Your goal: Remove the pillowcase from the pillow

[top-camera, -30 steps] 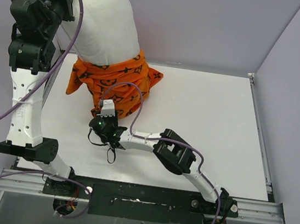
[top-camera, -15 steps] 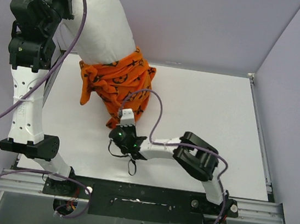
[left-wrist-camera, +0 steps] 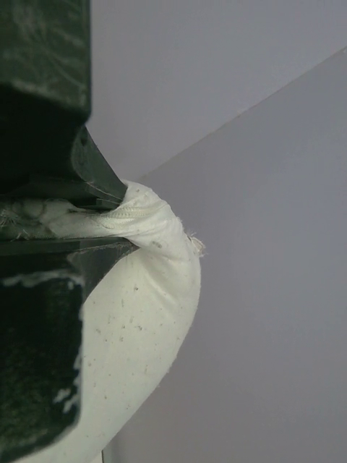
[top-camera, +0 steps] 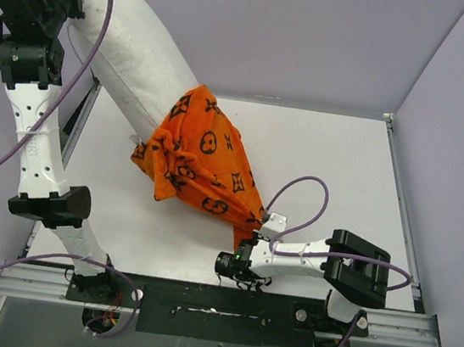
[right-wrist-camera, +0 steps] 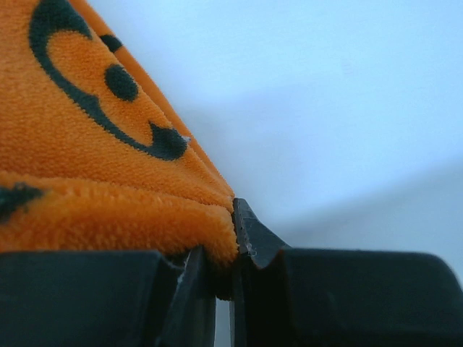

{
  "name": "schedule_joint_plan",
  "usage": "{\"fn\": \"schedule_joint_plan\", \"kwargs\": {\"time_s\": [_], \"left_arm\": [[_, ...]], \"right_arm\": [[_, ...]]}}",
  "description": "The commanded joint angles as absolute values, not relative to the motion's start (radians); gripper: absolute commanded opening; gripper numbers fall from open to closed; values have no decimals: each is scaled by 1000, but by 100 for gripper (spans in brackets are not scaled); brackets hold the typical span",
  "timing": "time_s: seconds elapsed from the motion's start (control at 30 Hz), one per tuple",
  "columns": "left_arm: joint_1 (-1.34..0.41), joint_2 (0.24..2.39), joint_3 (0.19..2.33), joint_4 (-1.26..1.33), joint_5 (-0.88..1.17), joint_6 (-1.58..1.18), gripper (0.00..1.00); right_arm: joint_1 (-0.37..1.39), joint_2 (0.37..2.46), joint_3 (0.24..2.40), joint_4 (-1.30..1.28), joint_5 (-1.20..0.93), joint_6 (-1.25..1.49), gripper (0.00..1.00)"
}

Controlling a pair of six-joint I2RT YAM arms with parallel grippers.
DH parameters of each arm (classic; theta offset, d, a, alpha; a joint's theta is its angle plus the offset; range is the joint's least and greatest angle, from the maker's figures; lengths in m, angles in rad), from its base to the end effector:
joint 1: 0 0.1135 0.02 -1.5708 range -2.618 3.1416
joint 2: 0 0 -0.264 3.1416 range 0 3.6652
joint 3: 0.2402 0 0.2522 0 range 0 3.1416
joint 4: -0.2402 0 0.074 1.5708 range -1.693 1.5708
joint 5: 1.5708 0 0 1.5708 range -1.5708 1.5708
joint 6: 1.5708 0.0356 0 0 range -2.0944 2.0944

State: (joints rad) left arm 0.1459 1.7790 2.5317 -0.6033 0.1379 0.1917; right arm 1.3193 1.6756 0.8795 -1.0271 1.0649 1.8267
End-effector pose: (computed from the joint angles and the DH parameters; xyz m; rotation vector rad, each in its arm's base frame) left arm 0.3177 0.0417 0.5993 0.1465 1.4177 0.1806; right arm 0.0897 0.2238 0.1546 0.3686 2.0362 -0.2591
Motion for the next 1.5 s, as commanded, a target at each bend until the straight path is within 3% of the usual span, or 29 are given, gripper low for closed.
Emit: {"fn": "schedule_joint_plan", "kwargs": {"time_s": [0.0,0.23,0.43,0.53,0.6,0.63,0.7,0.77,0.8,0.93,1.07,1.23,1.47], "left_arm": [[237,1814,2652,-195,59,280,0],[243,1938,2791,-128,-11,384,0],[243,1897,2685,-111,-47,324,0],[243,1879,2653,-151,-34,267,0],[244,1861,2638,-201,20,198,0],[244,1846,2624,-224,57,169,0],[243,1807,2563,-238,134,98,0],[242,1772,2516,-232,205,51,0],[242,1762,2506,-235,242,24,0],[243,1742,2505,-275,400,-64,0],[245,1689,2437,-239,501,-113,0],[245,1648,2380,-200,533,-121,0],[245,1634,2354,-191,531,-119,0]], "right_arm": [[1346,1621,893,-1584,1083,2346,0],[1366,1392,762,-1621,986,2416,0],[1388,1152,749,-1675,1010,2316,0],[1375,1109,830,-1508,1108,1914,0],[1371,1114,888,-1190,1139,1369,13],[1369,1113,893,-946,1078,1048,22],[1357,1107,859,-514,792,465,55],[1340,1130,878,-412,522,290,74],[1328,1150,910,-429,427,254,77],[1165,1198,1023,-512,31,127,81],[839,1202,1089,-428,-224,116,82],[494,1407,1185,-297,-352,156,83],[469,1738,1360,-249,-517,-105,88]]}}
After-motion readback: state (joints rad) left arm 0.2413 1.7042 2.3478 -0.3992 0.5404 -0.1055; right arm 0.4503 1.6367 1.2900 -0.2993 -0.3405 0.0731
